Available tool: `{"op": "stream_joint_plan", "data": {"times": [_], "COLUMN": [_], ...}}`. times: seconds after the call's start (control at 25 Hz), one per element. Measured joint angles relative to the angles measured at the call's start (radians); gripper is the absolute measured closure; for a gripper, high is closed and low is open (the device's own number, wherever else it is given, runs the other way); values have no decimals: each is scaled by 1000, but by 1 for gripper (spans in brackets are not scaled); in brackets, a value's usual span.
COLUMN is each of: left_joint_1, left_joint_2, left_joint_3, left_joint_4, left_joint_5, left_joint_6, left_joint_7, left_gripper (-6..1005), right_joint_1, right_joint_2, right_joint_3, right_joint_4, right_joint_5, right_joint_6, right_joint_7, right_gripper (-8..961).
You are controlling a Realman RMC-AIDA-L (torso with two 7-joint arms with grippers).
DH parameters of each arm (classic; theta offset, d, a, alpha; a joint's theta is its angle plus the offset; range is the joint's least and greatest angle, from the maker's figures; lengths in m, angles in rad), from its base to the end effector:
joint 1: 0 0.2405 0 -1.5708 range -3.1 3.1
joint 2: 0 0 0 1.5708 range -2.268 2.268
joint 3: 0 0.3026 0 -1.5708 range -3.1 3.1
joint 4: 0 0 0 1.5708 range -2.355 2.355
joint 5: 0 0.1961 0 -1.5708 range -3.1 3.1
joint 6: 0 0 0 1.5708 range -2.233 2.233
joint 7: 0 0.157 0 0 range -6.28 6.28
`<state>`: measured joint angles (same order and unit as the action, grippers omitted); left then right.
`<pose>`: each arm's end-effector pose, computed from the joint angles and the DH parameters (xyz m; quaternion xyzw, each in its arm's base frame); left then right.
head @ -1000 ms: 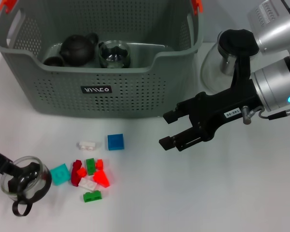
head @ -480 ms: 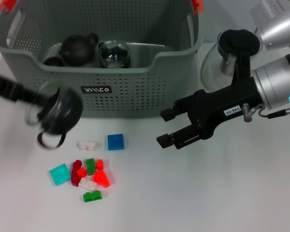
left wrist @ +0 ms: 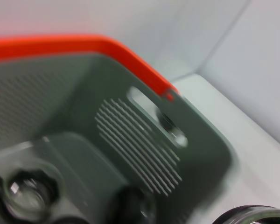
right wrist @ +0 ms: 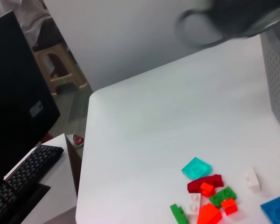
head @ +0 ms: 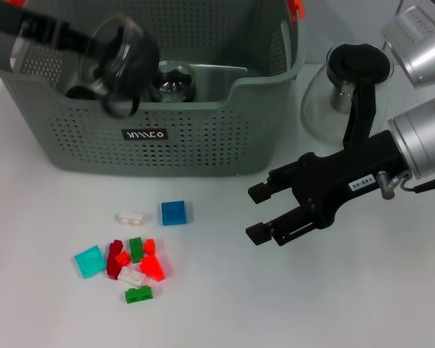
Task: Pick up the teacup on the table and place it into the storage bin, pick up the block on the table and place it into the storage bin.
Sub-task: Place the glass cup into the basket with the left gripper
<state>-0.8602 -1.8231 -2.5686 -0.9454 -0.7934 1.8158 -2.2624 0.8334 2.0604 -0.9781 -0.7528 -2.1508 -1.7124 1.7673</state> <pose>-0.2076 0.4355 0.1166 -0.9070 -0.3900 -0.0978 0.1254 0.1768 0.3726 -0.0561 0.9811 -0.1580 -0.0821 0.0761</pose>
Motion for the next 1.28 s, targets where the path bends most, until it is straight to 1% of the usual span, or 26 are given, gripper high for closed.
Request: {"op": "stream_joint_plan", "data": {"times": [0.12,0.24,0.36,0.44,0.48,0.52,0.56,0.6,0.68,0.76,0.8,0.88,0.96,1.12,1.28], "left_joint_1": [-34,-59,-88,-103,-112,-112,-120,-132,-150,-167,-177,-186,-186,-181,-180], "left_joint_2": [7,8,4,1,-5,-5,-13,-26,-42,-56,-68,-89,-123,-173,-203], "left_joint_3": [44,88,140,177,215,215,262,310,337,343,346,348,350,351,351], "left_joint_4": [69,118,167,196,216,216,234,258,287,314,330,341,343,344,345], "left_joint_5": [12,23,23,23,24,24,26,36,52,71,84,107,139,185,215], "left_joint_6": [-144,-276,-431,-511,-574,-574,-651,-740,-814,-867,-897,-941,-993,-1054,-1072], "left_joint_7": [-6,-20,-35,-52,-73,-73,-101,-128,-142,-145,-145,-147,-151,-150,-148], "left_gripper": [959,959,959,959,959,958,958,958,958,958,957,957,956,956,955], "right_joint_1": [-7,-11,-12,-13,-13,-13,-14,-14,-14,-14,-14,-14,-15,-19,-19], "right_joint_2": [-2,-6,-8,-9,-9,-10,-10,-11,-12,-14,-14,-15,-15,-13,-13], "right_joint_3": [2,5,3,0,-1,-1,-2,-2,-2,-2,-2,-3,-5,-5,-5], "right_joint_4": [0,0,0,1,1,1,1,2,6,11,12,12,12,14,15], "right_joint_5": [-2,-2,-3,-3,-3,-3,-4,-5,-6,-6,-6,-7,-8,-8,-8], "right_joint_6": [-4,-7,-7,-8,-8,-8,-9,-9,-9,-9,-9,-9,-9,-7,-7], "right_joint_7": [2,9,12,14,14,15,15,15,16,16,16,16,16,10,7], "right_gripper": [128,129,129,129,129,129,129,129,128,128,128,128,129,129,128]}}
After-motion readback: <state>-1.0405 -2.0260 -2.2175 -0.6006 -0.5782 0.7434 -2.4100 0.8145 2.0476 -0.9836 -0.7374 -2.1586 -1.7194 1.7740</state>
